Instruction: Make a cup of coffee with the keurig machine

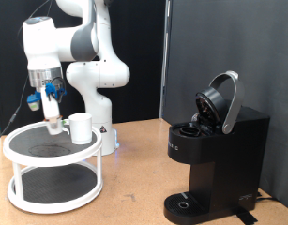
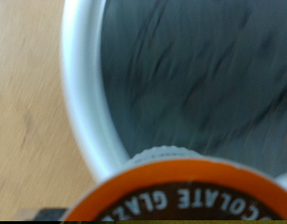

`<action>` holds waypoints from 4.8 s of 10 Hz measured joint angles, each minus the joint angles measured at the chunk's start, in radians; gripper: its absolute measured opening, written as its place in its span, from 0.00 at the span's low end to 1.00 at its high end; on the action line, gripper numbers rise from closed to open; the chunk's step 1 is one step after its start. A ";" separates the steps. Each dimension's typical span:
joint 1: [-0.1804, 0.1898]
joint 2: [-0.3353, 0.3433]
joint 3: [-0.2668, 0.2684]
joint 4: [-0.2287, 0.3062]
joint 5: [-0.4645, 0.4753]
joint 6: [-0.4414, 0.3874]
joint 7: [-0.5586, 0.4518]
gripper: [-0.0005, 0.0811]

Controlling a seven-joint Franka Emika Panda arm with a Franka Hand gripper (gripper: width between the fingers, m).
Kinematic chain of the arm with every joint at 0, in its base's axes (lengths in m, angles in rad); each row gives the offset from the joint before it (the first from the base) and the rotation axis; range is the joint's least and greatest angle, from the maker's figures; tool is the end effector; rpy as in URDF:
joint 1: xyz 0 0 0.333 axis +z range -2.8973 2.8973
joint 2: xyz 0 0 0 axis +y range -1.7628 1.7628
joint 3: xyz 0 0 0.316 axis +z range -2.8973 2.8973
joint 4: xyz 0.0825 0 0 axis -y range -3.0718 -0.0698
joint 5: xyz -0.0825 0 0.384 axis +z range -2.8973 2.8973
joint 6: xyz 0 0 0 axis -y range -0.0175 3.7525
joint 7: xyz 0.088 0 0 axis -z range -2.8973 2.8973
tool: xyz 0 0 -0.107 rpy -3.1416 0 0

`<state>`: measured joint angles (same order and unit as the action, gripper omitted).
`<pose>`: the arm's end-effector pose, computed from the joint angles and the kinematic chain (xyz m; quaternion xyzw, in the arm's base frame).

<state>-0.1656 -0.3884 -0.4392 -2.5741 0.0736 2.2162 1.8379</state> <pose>0.3417 -0.2289 0.3843 -0.3332 0.9364 0.0676 0.0868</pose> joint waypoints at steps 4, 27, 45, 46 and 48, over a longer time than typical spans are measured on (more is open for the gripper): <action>0.100 -0.002 0.007 0.065 0.245 -0.095 -0.003 0.42; 0.296 0.142 0.239 0.354 0.734 -0.229 0.279 0.42; 0.300 0.263 0.313 0.284 0.656 -0.066 0.257 0.41; 0.300 0.265 0.316 0.277 0.653 -0.053 0.257 0.41; 0.300 0.276 0.323 0.266 0.651 -0.026 0.257 0.41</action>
<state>0.1347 -0.1122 -0.1166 -2.3081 0.7247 2.1902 2.0950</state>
